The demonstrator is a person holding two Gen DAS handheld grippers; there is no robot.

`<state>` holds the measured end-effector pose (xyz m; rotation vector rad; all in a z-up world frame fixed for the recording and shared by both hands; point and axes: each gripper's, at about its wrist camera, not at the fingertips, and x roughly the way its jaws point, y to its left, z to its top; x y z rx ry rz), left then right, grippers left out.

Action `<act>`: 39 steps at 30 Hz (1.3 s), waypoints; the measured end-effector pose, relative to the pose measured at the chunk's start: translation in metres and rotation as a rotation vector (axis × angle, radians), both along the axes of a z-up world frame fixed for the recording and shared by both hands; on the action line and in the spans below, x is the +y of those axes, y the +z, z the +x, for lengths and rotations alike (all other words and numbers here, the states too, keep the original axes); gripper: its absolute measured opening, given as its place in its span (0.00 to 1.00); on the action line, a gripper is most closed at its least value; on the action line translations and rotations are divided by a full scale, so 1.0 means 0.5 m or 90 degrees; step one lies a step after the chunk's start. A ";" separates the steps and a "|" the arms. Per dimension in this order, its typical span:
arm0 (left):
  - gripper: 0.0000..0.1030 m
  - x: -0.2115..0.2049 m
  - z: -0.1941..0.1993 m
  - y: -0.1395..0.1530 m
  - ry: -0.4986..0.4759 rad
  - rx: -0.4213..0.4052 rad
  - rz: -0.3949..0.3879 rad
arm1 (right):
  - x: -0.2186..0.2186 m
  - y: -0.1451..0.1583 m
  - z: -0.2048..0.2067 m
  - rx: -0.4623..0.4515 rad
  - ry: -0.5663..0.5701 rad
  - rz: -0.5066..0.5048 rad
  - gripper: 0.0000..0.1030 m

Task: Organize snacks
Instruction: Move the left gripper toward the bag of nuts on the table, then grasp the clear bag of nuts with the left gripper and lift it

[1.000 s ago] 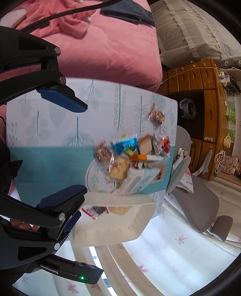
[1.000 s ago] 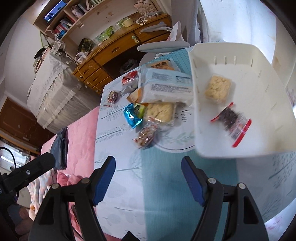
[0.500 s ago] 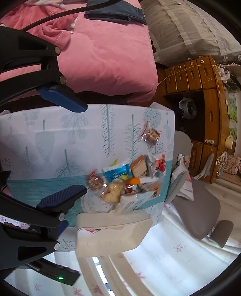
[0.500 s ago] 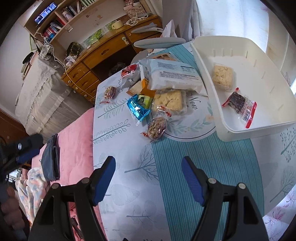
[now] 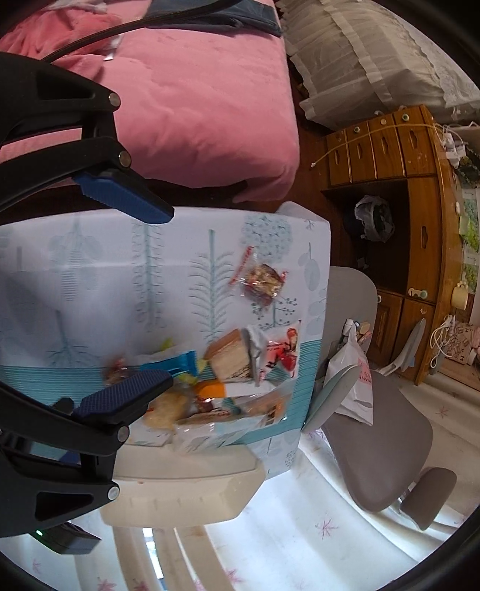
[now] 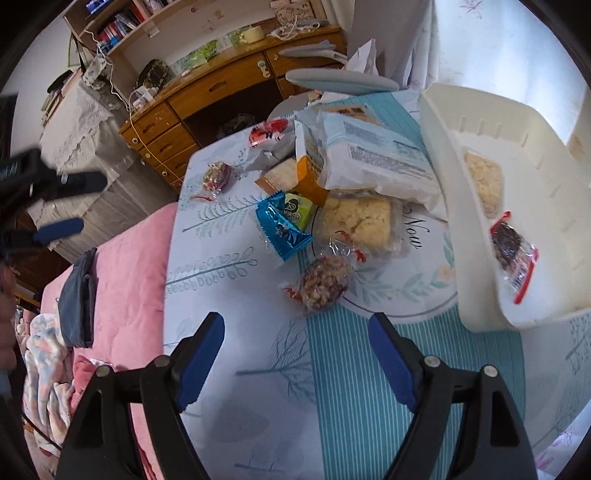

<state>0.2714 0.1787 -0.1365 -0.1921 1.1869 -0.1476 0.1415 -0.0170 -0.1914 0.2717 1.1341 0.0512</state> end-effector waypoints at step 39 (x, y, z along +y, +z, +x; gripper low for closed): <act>0.72 -0.091 0.355 -0.321 -0.006 0.023 0.086 | 0.062 -0.187 0.130 -0.003 0.112 -0.170 0.78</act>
